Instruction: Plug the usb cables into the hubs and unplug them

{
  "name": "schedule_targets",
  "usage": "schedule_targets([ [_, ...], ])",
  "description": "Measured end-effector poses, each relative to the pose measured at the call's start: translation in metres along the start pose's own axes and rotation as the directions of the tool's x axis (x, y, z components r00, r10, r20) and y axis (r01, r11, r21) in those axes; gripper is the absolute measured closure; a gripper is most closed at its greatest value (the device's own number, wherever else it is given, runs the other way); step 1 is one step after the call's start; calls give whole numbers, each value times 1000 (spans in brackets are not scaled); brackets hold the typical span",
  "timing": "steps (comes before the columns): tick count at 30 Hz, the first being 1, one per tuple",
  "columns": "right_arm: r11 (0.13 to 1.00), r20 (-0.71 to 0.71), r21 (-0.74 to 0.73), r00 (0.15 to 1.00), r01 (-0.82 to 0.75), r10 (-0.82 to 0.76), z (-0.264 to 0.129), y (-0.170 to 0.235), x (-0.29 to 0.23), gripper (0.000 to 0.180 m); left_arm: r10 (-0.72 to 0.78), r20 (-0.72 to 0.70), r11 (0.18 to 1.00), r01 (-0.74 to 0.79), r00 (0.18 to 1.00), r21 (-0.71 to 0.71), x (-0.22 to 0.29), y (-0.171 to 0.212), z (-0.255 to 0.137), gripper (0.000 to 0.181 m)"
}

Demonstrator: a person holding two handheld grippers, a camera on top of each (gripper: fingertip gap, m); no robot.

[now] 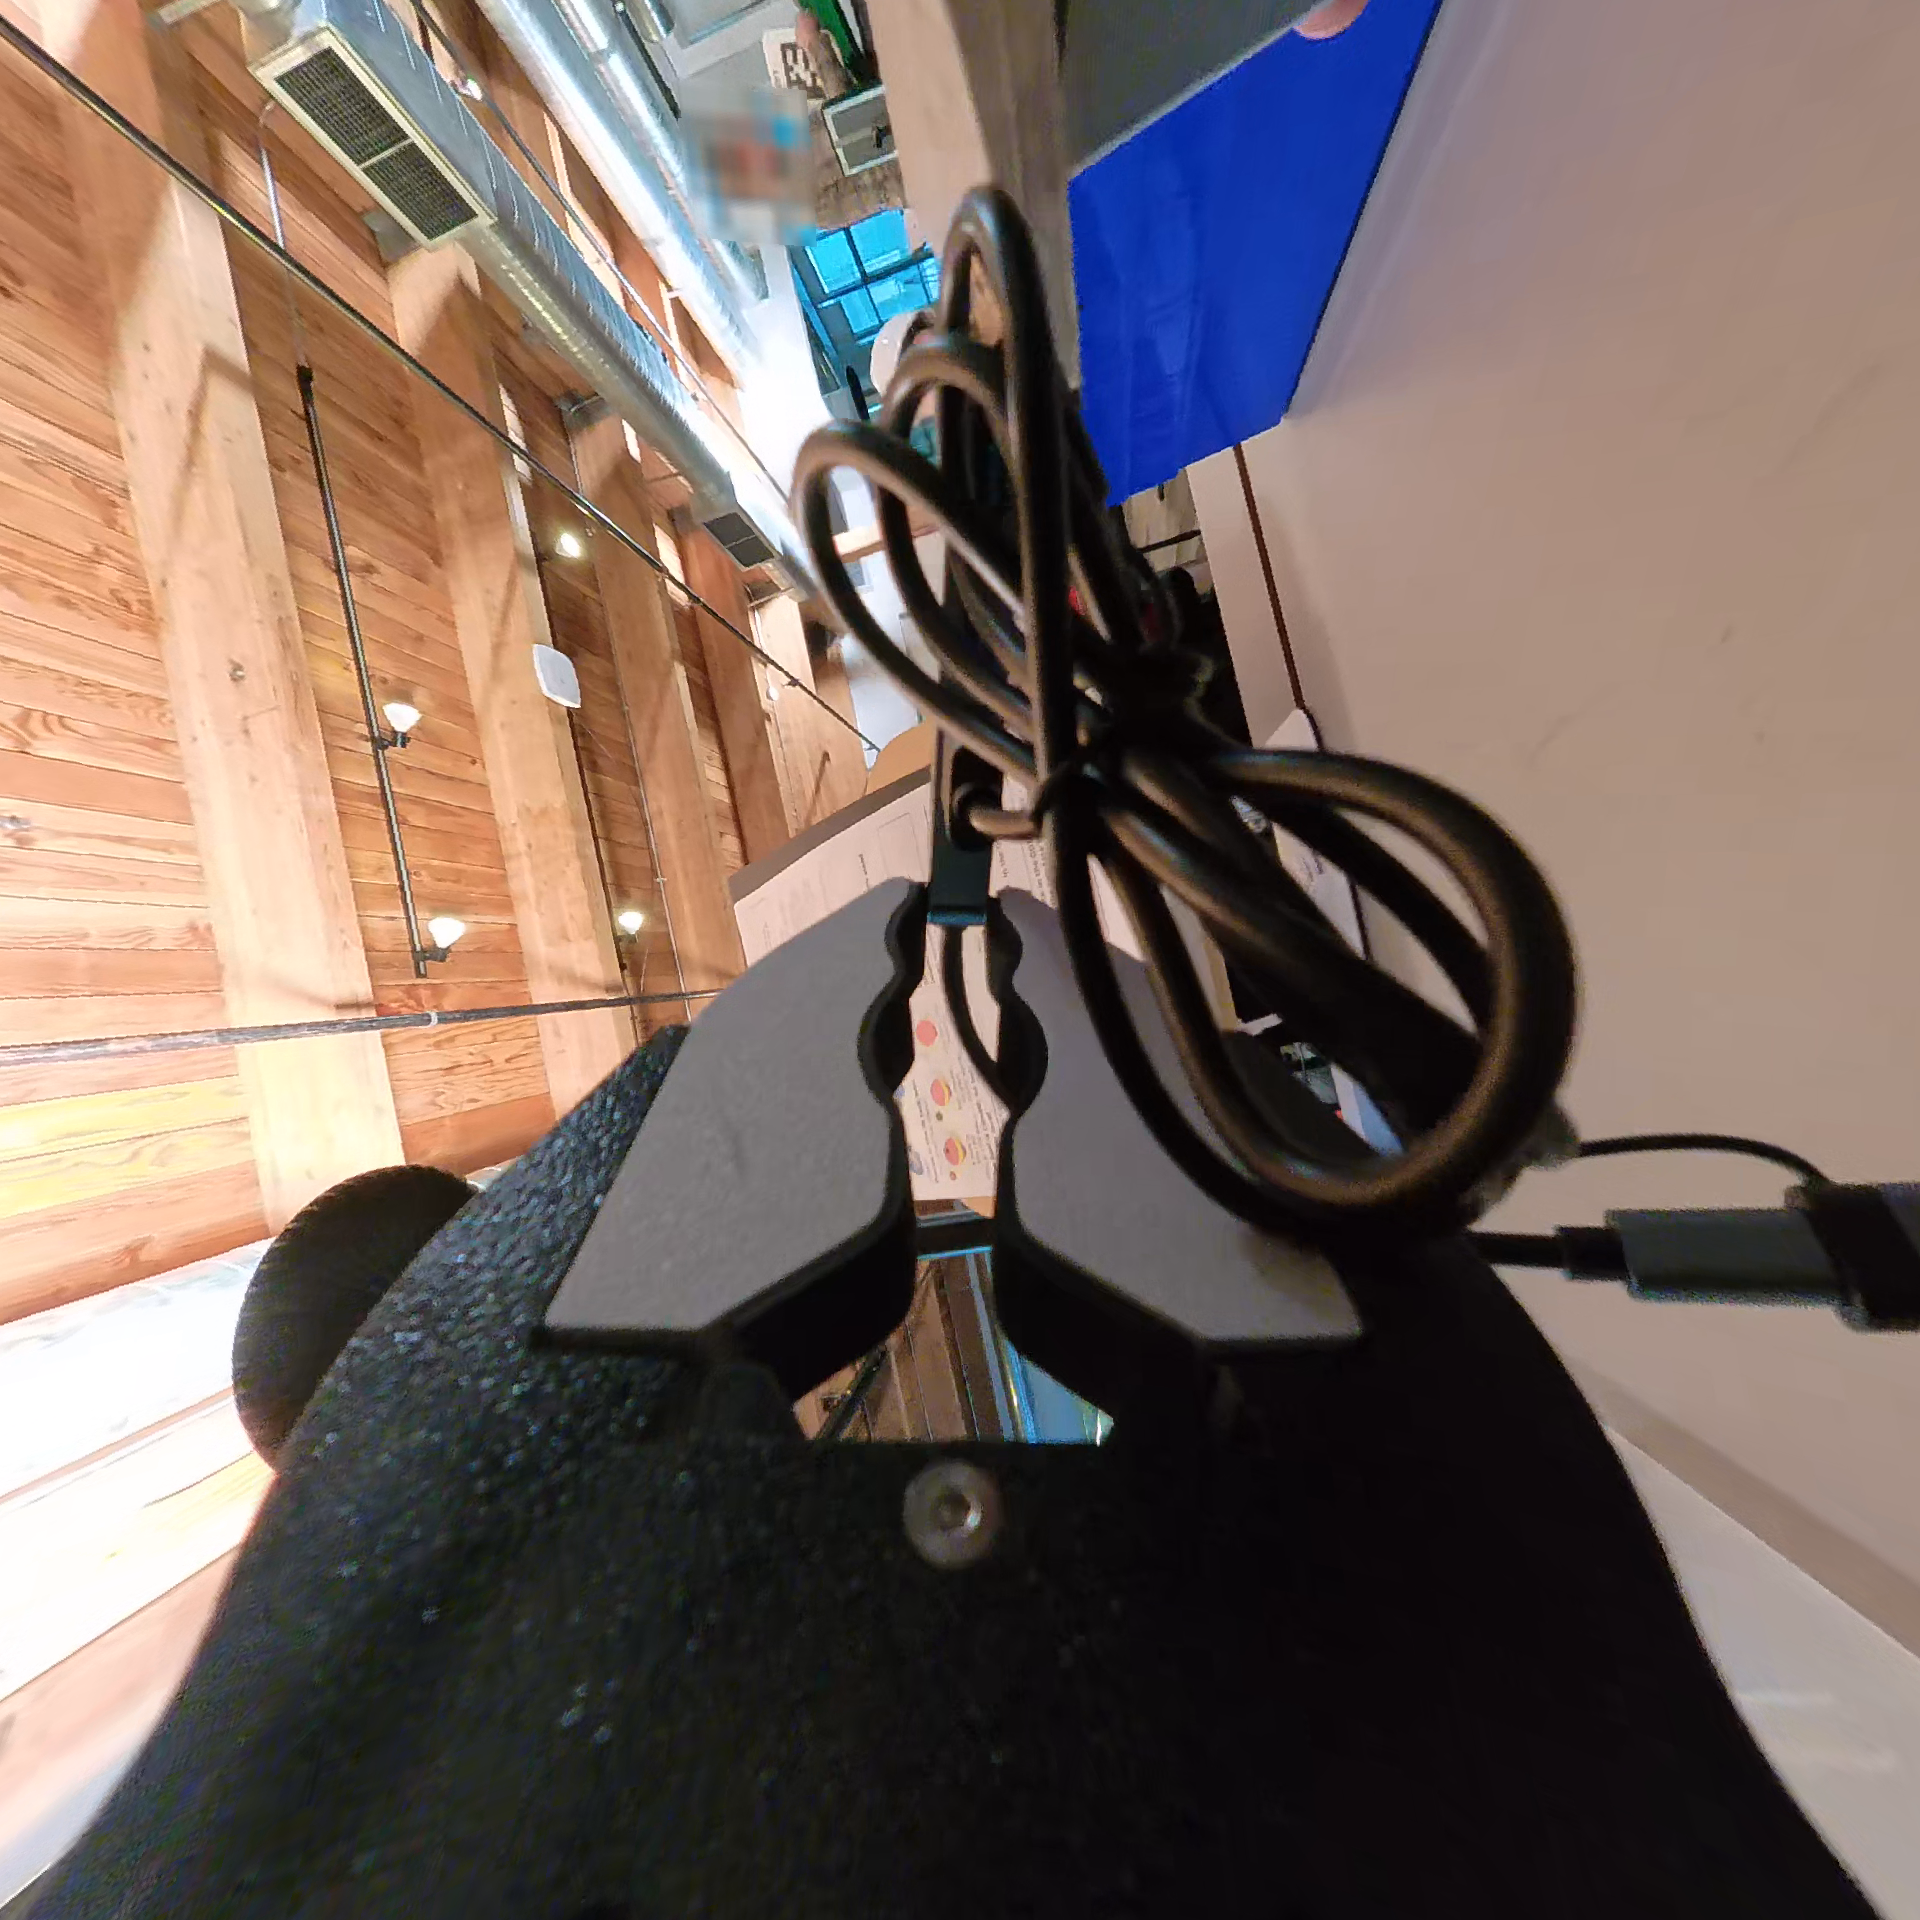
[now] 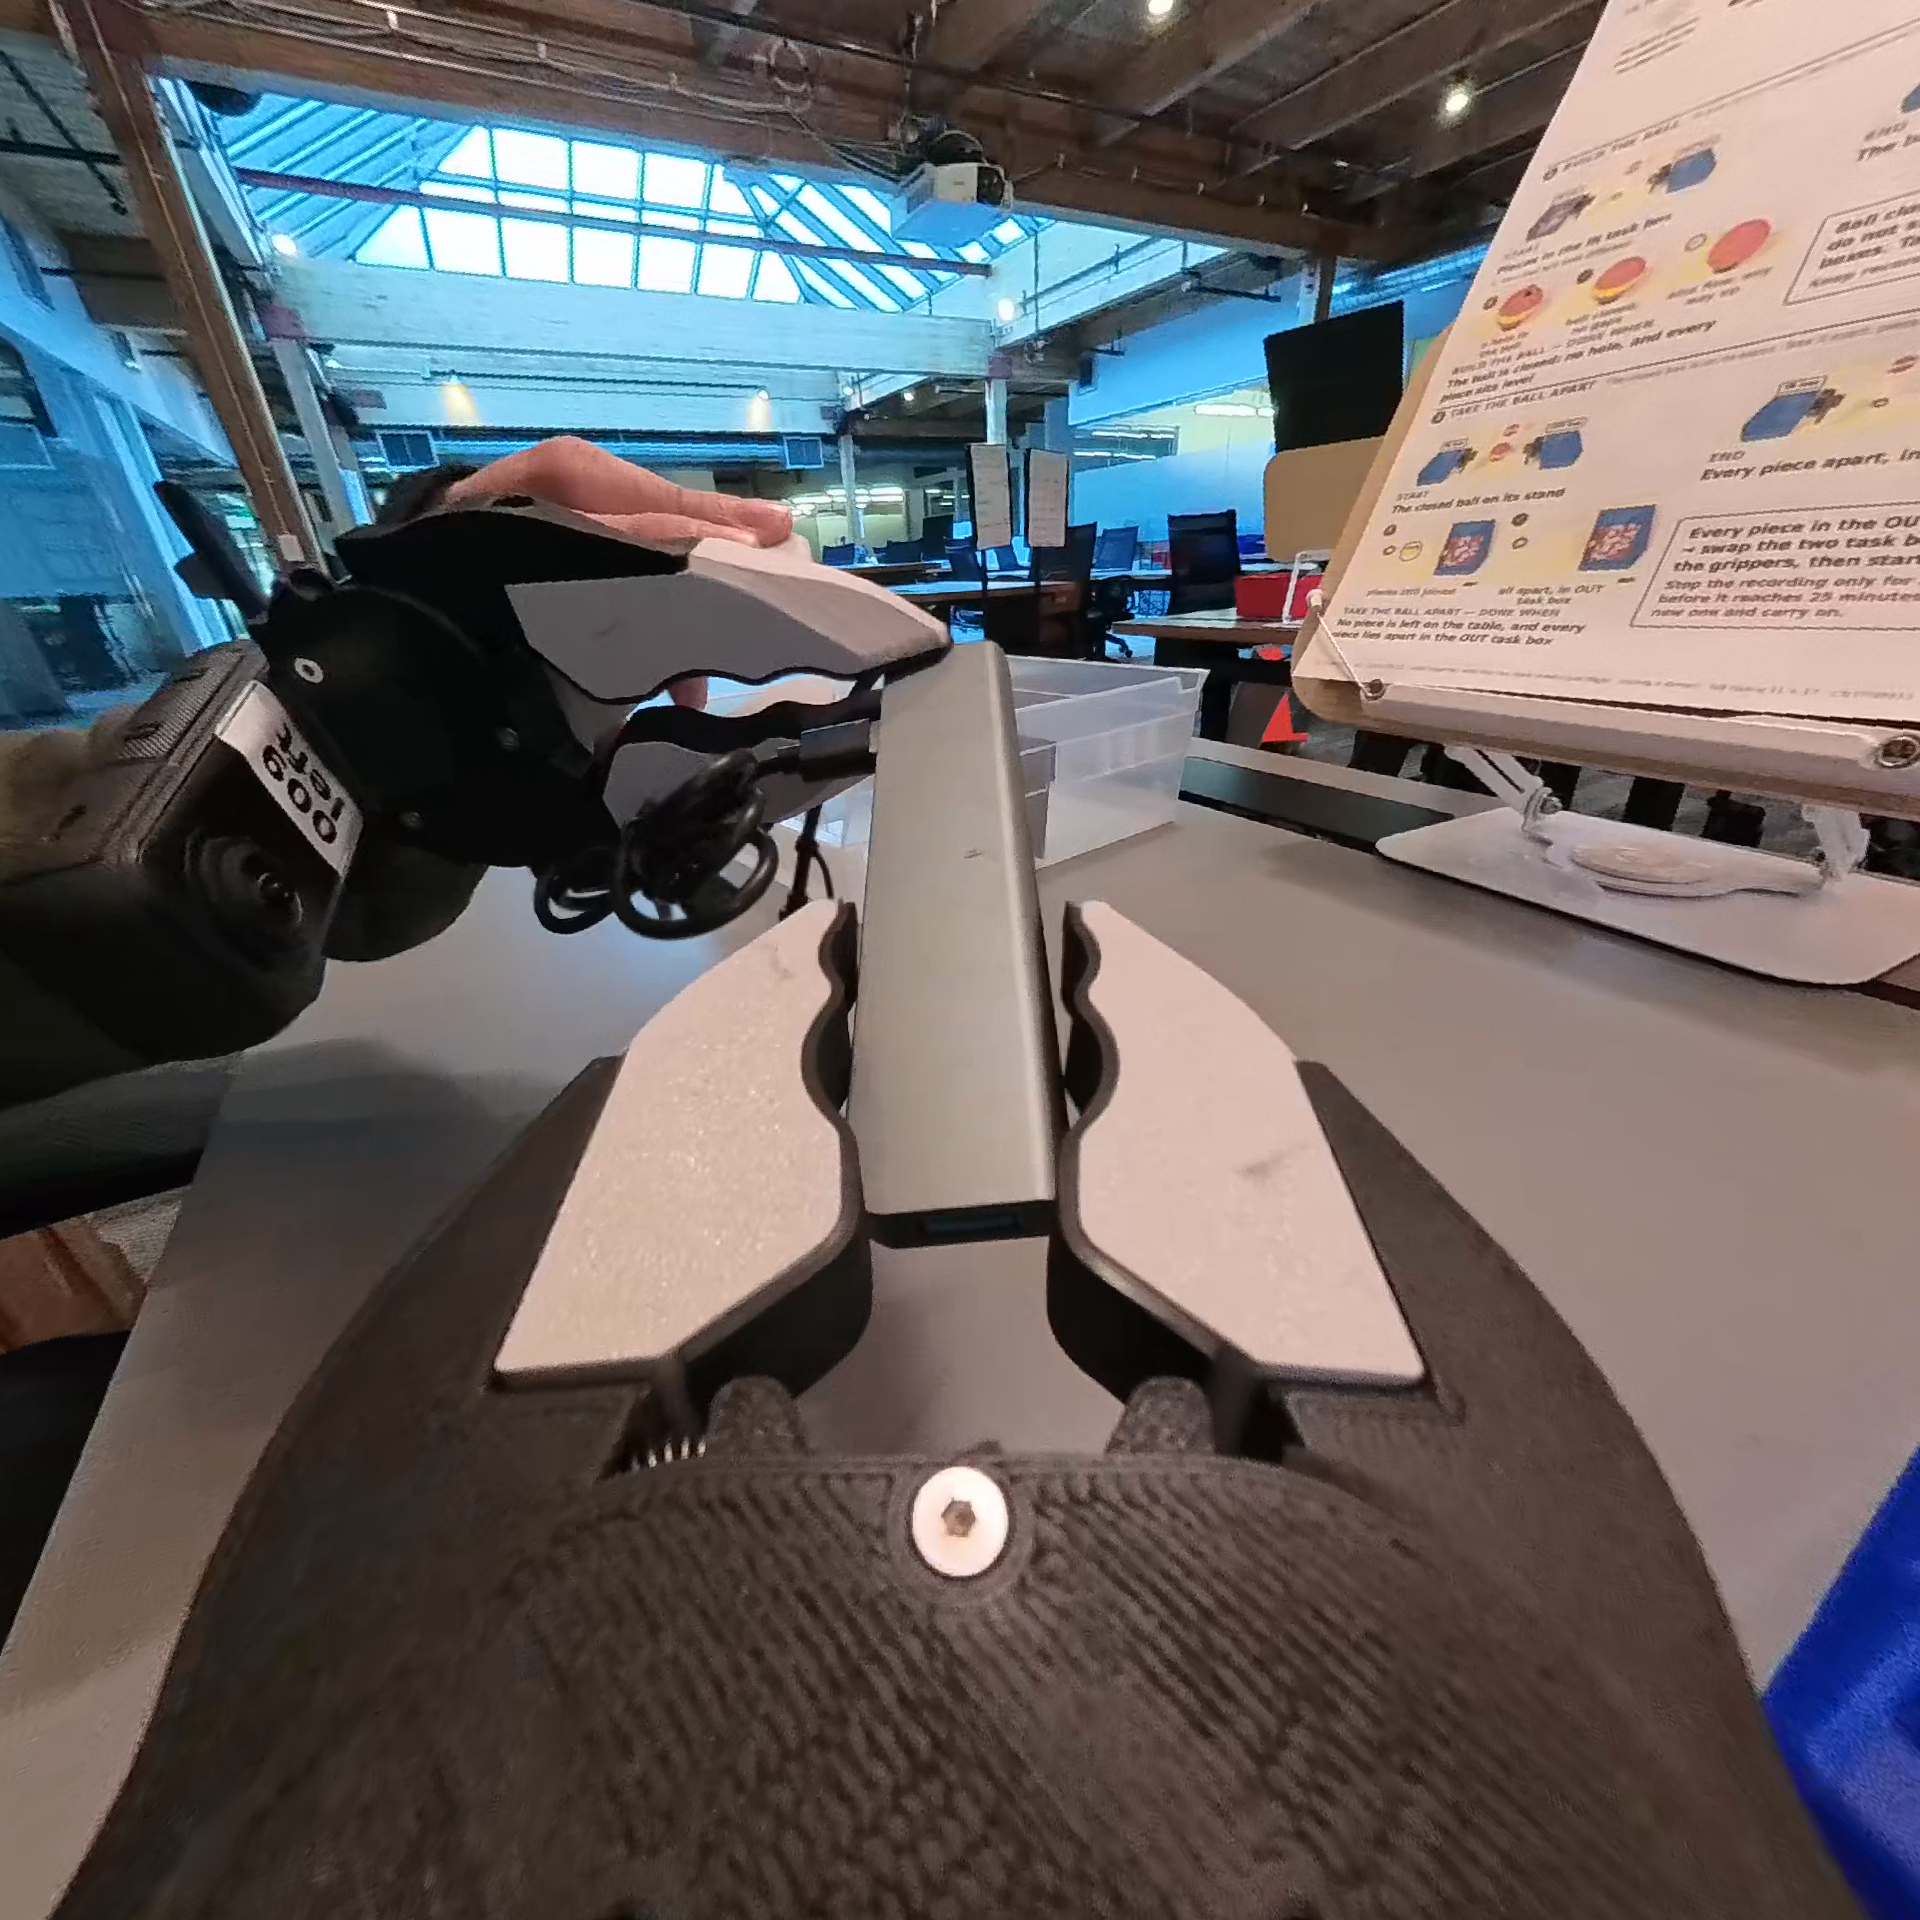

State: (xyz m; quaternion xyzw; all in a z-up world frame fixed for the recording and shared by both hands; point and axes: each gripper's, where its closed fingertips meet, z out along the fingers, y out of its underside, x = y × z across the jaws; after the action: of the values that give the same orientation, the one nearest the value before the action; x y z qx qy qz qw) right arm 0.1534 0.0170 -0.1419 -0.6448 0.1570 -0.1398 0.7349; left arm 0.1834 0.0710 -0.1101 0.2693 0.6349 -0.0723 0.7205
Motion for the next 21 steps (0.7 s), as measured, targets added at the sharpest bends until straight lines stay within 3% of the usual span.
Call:
schedule_targets([
  [7,999,-30,-16,999,34,-35,2,2,0,142,-41,-46,999,41,998,-2,10,2,3,171],
  [15,998,-40,-44,998,39,-41,4,6,1,123,-26,-33,999,27,999,30,2,1,2,171],
  [21,997,-47,-54,997,52,-55,5,7,1,127,-31,-35,999,32,999,37,1,0,-2,171],
])
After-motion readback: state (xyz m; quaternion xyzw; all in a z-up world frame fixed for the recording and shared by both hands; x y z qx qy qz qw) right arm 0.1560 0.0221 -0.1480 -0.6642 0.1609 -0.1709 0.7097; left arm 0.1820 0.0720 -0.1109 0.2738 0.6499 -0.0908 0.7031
